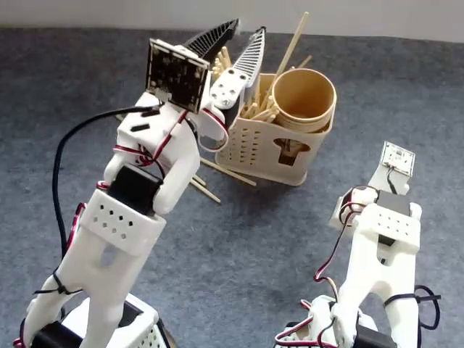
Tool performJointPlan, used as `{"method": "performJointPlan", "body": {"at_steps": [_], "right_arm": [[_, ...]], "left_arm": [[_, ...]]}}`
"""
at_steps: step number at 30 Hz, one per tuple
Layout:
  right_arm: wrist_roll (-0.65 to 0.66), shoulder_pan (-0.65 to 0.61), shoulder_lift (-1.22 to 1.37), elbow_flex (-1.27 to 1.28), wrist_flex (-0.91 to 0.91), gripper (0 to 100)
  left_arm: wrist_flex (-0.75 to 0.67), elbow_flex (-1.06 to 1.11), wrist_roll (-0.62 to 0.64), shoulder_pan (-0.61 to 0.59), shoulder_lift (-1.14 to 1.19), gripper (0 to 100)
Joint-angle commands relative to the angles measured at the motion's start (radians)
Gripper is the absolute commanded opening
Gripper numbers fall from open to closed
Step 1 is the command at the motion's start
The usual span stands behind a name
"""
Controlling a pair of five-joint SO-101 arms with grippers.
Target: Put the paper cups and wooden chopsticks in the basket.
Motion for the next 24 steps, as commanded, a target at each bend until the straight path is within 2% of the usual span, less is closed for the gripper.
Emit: {"method": "performJointPlan", "body": {"at_steps": [1,9,15,24], "right_arm": [[-0.008,-0.012,-0.033,-0.005,-0.021,0.5],[-0.008,-0.007,-0.033,0.033,-0.096,0.5],[-0.008,-0.008,-0.033,0.035,-0.096,0.5],[-0.006,-0.012,-0.033,0.035,-0.096,0.5]], "left_arm": [[0.129,-0.131,0.003,-0.048,-0.030,13],[0.396,-0.124,0.003,-0.257,-0.022,13],[0.459,0.013,0.008,-0.421,-0.021,13],[0.583,0.139,0.003,-0.492,-0.008,13]]}}
